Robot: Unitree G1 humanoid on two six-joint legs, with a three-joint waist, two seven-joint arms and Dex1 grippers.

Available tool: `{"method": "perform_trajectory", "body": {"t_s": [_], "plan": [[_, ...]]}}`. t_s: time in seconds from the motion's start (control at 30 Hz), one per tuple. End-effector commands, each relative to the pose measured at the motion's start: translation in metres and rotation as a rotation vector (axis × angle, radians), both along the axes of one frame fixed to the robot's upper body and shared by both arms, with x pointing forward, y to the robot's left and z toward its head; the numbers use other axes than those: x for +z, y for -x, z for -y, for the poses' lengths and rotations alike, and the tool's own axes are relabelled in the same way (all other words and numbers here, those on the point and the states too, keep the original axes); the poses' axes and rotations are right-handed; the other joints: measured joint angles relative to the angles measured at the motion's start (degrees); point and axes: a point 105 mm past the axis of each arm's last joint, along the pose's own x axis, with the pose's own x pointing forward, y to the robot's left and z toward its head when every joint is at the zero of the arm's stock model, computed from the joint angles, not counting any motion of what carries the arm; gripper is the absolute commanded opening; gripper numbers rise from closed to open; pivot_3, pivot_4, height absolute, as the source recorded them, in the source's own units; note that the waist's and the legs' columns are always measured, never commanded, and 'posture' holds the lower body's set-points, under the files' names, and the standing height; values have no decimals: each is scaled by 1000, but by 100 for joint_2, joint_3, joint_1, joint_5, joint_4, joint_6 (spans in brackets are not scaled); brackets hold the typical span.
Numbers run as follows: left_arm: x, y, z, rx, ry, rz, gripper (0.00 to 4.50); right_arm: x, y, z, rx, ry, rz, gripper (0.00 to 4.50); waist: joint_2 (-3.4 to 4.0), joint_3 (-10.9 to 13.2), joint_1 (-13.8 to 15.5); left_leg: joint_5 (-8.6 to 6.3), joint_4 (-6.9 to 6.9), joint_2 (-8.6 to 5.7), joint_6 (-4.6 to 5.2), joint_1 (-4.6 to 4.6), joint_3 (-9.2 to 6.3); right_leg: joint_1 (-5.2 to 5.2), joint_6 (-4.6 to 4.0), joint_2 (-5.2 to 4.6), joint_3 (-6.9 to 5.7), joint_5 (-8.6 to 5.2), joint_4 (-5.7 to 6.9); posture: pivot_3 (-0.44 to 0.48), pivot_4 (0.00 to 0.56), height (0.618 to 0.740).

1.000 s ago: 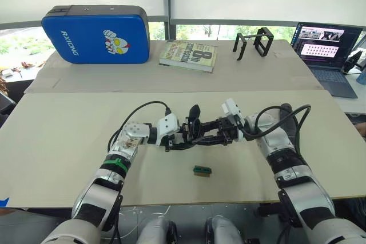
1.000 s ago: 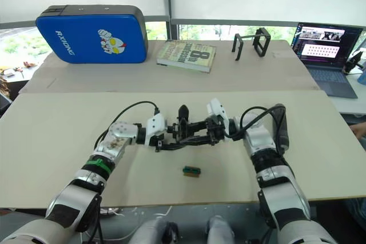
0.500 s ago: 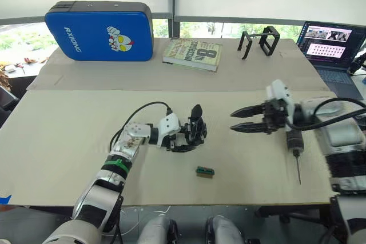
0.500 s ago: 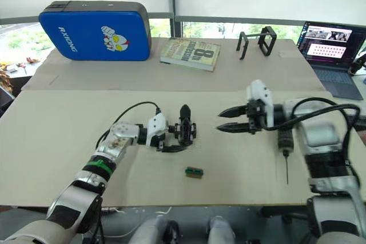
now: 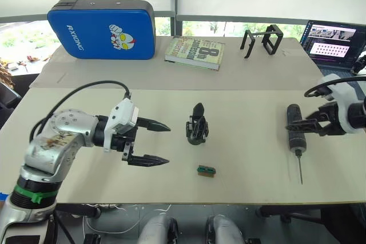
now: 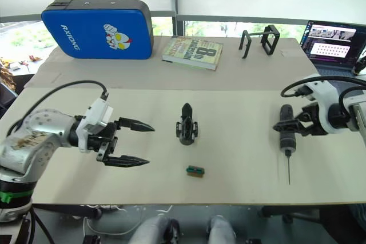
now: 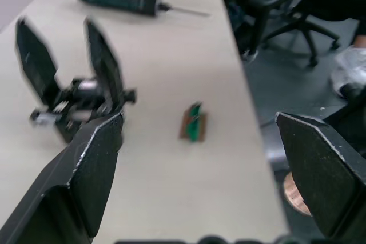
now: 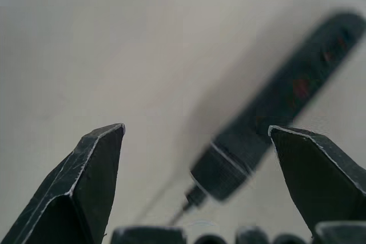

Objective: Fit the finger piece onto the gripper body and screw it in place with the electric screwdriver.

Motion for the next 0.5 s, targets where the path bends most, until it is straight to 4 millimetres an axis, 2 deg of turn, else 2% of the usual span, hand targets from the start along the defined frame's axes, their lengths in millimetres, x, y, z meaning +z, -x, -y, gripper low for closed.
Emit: {"method": "perform_trajectory", "body": {"t_s": [0.03,0.17,0.3,0.4,0.43,0.5], "plan": [[32,17,10,-65,46,36,4500,-4,-6,15,-163,-24,-35,4480,0,4,-29,9,1,0,12,1,1,3,6,4,2,0,0,0,150,740],[44,23,17,-97,49,85,4500,-17,-20,16,-255,-85,-77,4480,1,8,-88,35,-6,4,41,18,10,17,12,59,18,-1,3,0,150,740],[49,24,22,-113,50,132,4500,-35,-28,8,-231,-110,-144,4480,1,9,-95,43,-11,10,34,19,11,16,-2,83,20,3,3,0,150,740],[52,23,26,-111,62,162,4500,-46,-33,10,-220,-90,-154,4480,1,9,-83,43,-10,7,34,18,13,18,-1,87,20,2,0,0,150,740],[54,22,27,-105,74,169,4500,-49,-36,7,-201,-94,-150,3964,1,9,-81,43,-10,5,35,18,14,19,0,87,20,2,0,0,150,740],[54,20,27,-88,84,177,4500,-51,-41,4,-151,-86,-131,3366,1,9,-85,43,-8,3,35,18,20,19,5,87,20,3,-2,0,150,740]]}}
